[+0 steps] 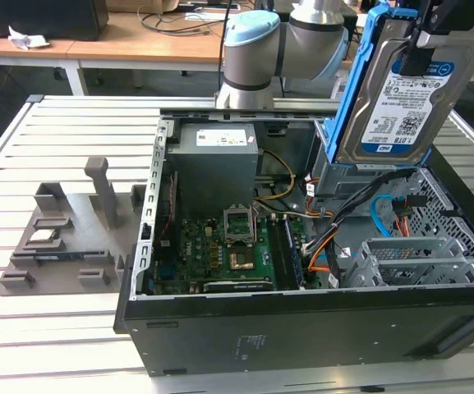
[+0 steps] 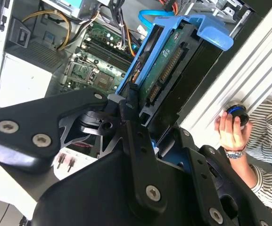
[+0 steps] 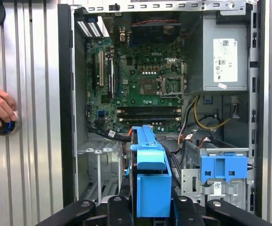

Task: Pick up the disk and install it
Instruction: 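Pick up the disk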

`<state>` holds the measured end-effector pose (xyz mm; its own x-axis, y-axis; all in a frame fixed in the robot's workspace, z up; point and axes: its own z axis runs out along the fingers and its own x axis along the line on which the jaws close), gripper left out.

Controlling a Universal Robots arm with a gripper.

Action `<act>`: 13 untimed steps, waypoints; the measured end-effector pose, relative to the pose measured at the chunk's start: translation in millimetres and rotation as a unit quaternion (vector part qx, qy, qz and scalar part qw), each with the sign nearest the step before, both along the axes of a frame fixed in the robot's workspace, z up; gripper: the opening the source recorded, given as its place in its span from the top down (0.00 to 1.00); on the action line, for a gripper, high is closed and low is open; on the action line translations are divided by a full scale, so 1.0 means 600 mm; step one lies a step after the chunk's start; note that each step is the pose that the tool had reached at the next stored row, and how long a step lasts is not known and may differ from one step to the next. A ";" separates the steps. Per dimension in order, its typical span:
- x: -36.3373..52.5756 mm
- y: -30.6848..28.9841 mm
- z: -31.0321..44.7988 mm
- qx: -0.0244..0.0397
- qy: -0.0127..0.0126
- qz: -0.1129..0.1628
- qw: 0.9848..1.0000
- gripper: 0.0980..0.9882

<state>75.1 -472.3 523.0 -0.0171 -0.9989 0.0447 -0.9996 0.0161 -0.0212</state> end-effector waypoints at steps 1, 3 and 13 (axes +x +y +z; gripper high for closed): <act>0.000 -0.0047 0.000 0.000 0.000 0.000 1.000 0.70; 0.000 -0.0122 0.000 0.000 0.000 0.000 1.000 0.70; 0.000 -0.0490 -0.002 0.000 0.000 0.000 1.000 0.70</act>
<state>75.1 -501.7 522.0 -0.0170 -0.9988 0.0454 -0.9996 0.0161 -0.0211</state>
